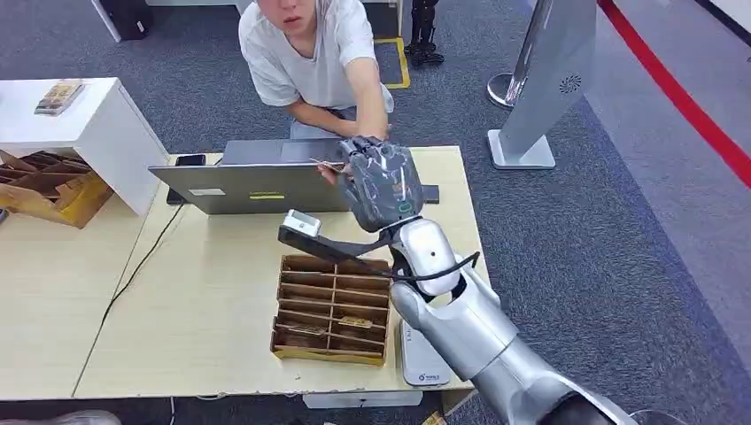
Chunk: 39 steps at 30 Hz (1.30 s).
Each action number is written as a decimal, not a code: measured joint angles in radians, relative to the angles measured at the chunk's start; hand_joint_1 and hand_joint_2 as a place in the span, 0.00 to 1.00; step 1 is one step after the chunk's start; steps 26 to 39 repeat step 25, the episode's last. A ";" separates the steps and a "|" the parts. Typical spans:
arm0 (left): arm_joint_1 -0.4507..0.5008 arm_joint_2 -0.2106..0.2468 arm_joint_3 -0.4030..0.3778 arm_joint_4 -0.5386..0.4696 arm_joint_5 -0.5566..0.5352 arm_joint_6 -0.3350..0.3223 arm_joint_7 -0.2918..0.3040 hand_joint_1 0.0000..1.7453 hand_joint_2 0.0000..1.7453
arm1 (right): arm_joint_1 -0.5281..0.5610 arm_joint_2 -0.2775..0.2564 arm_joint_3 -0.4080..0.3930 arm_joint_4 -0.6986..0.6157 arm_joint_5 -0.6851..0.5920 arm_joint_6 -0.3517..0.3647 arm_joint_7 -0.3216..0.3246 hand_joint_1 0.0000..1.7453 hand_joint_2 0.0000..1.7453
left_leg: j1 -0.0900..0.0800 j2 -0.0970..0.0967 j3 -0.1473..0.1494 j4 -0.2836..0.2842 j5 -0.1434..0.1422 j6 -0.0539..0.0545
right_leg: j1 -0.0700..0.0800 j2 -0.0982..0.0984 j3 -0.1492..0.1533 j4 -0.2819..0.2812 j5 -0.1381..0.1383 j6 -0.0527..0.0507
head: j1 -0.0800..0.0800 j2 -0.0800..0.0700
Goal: Pass the card to the sensor for recognition and then transmit it.
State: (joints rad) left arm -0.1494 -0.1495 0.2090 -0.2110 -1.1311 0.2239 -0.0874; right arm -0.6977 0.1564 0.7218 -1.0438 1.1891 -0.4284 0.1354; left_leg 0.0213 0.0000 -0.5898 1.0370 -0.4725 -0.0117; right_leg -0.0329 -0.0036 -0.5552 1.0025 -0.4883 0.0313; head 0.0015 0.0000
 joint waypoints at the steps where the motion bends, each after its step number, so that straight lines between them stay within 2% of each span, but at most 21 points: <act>1: 0.000 0.000 -0.001 0.000 0.000 0.000 0.001 0.00 0.00 | -0.006 0.003 0.000 0.014 0.001 0.002 0.003 0.00 1.00 | 0.000 0.000 0.000 0.000 0.000 0.000 | 0.000 0.000 0.000 0.000 0.000 0.000 | -0.001 0.000; 12: 0.000 0.001 -0.014 0.000 0.004 0.001 0.002 0.00 0.00 | -0.016 0.008 -0.002 0.086 0.001 0.001 0.019 0.00 1.00 | 0.000 0.000 0.000 0.000 0.000 0.000 | 0.000 0.000 0.000 0.000 0.000 0.000 | 0.000 0.000; 13: 0.000 0.001 -0.014 0.000 0.006 0.002 0.003 0.00 0.00 | -0.015 0.008 -0.003 0.087 -0.015 -0.003 0.013 0.00 0.00 | 0.000 0.000 0.000 0.000 0.000 0.000 | 0.000 0.000 0.000 0.000 0.000 0.000 | 0.000 0.000; 15: 0.000 0.001 -0.014 0.000 0.010 0.003 0.005 0.00 0.00 | -0.009 0.008 -0.007 0.084 -0.044 -0.012 -0.002 0.00 0.00 | 0.000 0.000 0.000 0.000 0.000 0.000 | 0.000 0.000 0.000 0.000 0.000 0.000 | 0.000 0.000; 20: 0.001 0.002 -0.014 0.000 0.018 0.006 0.005 0.00 0.00 | 0.031 0.018 -0.026 0.028 -0.213 -0.006 -0.092 0.00 0.00 | 0.000 0.000 0.000 0.000 0.000 0.000 | 0.000 0.000 0.000 0.000 0.000 0.000 | 0.000 0.000; 25: 0.001 0.010 -0.016 0.000 0.021 0.008 0.008 0.00 0.00 | 0.092 0.023 -0.007 -0.113 -0.349 0.015 -0.152 0.00 0.00 | 0.000 0.000 0.000 0.000 0.000 0.000 | 0.000 0.000 -0.001 0.000 0.000 0.000 | -0.001 0.000; 39: 0.001 0.010 -0.016 0.000 0.021 0.008 0.008 0.00 0.00 | 0.092 0.023 -0.007 -0.113 -0.349 0.015 -0.152 0.00 0.00 | 0.000 0.000 0.000 0.000 0.000 0.000 | 0.000 0.000 -0.001 0.000 0.000 0.000 | -0.001 0.000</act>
